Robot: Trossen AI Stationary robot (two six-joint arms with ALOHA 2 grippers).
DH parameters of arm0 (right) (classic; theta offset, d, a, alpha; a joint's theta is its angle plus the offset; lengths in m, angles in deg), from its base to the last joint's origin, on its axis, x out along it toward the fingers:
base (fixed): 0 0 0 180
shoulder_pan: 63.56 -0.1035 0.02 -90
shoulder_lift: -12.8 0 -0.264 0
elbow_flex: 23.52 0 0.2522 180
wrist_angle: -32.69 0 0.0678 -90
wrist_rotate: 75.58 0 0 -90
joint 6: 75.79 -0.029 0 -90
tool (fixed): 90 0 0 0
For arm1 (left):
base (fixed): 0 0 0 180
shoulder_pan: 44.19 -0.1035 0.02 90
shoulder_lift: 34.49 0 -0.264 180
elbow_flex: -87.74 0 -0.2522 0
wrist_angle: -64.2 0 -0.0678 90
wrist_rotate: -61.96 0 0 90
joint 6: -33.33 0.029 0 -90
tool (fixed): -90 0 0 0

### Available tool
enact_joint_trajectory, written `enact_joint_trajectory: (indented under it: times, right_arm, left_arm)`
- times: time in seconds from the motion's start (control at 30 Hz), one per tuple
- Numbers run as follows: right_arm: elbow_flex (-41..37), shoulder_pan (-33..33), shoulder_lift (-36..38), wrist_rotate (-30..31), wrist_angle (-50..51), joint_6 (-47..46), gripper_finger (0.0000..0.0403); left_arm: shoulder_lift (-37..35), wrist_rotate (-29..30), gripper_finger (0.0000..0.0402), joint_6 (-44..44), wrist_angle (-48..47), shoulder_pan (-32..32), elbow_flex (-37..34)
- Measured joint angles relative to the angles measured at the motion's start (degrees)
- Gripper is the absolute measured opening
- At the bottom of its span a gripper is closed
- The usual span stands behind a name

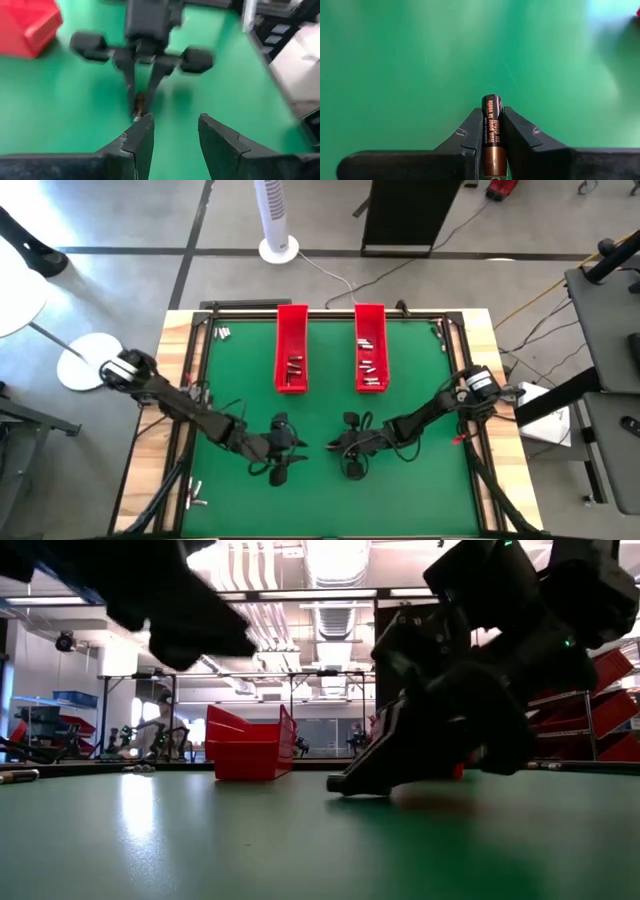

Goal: Sort batteries
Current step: Put the brown battery into the left red bin

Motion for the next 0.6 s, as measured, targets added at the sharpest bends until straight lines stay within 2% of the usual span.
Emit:
enact_joint_trajectory:
  times: [0.33, 0.5, 0.6]
  right_arm:
    - [0.68, -0.16, -1.69, 0.22, -0.84, -0.58, 0.0064]
    - [0.62, -0.48, -0.68, 0.11, 1.16, -1.22, 0.0095]
    - [0.57, -1.15, 0.16, 0.32, 2.56, -0.53, 0.0121]
  left_arm:
    - [12.37, -0.29, 0.0134, -1.26, 2.15, -0.78, 7.23]
    - [15.23, -0.14, 0.0134, -1.15, 1.92, -1.71, 8.07]
    - [16.06, 2.11, 0.0134, -0.57, 2.64, -2.16, 7.81]
